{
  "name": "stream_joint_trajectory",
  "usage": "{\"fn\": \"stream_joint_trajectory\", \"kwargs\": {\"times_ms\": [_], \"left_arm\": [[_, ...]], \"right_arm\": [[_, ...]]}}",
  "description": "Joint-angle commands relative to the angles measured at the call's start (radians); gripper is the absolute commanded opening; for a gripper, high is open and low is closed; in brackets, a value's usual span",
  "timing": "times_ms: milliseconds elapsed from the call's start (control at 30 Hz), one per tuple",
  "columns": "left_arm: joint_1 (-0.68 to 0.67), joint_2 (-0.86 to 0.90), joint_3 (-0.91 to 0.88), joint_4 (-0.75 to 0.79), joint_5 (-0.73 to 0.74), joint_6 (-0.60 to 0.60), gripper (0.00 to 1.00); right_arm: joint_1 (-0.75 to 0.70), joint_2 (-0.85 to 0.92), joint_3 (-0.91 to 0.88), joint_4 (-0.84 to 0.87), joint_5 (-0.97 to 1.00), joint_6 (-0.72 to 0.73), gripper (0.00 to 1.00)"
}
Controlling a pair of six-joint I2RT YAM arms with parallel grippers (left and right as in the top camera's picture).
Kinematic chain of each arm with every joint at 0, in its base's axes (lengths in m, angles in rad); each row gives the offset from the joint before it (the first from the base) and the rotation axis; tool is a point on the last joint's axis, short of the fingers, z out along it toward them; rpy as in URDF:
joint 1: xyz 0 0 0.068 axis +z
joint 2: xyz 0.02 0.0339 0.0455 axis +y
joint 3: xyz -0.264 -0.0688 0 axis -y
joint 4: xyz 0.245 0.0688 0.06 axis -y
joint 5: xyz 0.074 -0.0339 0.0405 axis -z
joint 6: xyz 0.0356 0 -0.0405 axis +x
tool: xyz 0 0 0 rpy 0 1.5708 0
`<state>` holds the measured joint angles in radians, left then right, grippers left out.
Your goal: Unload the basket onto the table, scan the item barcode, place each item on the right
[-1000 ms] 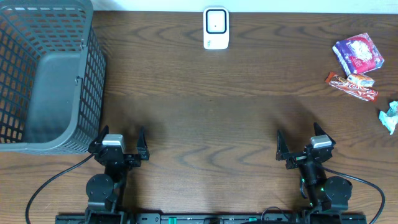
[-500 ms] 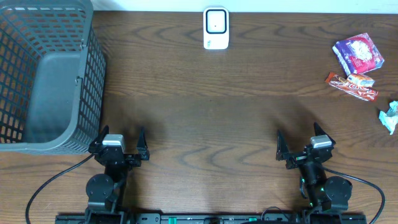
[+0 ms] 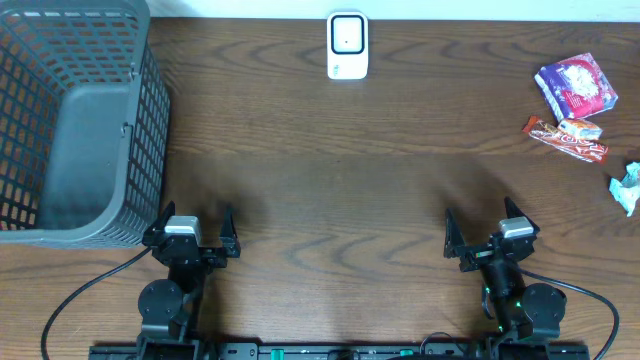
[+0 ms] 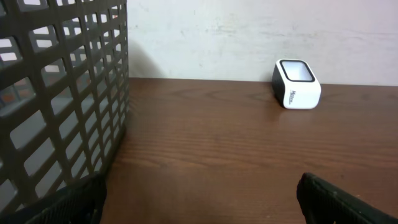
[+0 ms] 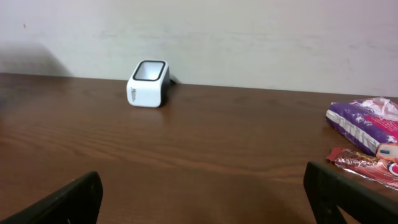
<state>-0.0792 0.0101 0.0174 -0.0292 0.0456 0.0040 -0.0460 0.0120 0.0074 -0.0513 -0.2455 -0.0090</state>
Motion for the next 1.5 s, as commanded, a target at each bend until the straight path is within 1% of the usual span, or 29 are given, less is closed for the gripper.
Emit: {"fn": "stream_joint_trajectory", "kwargs": {"times_ms": [0, 867, 967, 1167, 1333, 1467], "left_arm": [[0.004, -0.006, -0.013, -0.044, -0.035, -0.001, 0.98], [0.004, -0.006, -0.013, -0.044, -0.035, -0.001, 0.98], [0.004, -0.006, -0.013, -0.044, -0.035, -0.001, 0.98], [0.004, -0.006, -0.013, -0.044, -0.035, -0.001, 0.98], [0.004, -0.006, -0.013, -0.044, -0.035, -0.001, 0.98], [0.004, -0.006, -0.013, -0.044, -0.035, -0.001, 0.98]], "right_arm": [[0.007, -0.006, -0.002, -0.004, 0.008, -0.007, 0.99], [0.006, -0.006, -0.002, -0.004, 0.008, -0.007, 0.99], [0.006, -0.006, -0.002, -0.01, 0.061, -0.008, 0.99], [0.008, -0.006, -0.001, -0.018, 0.105, -0.002, 0.99], [0.009, -0.006, 0.0, -0.03, 0.212, 0.115, 0.99], [0.018, -0.007, 0.0, -0.031, 0.211, 0.063, 0.99]]}}
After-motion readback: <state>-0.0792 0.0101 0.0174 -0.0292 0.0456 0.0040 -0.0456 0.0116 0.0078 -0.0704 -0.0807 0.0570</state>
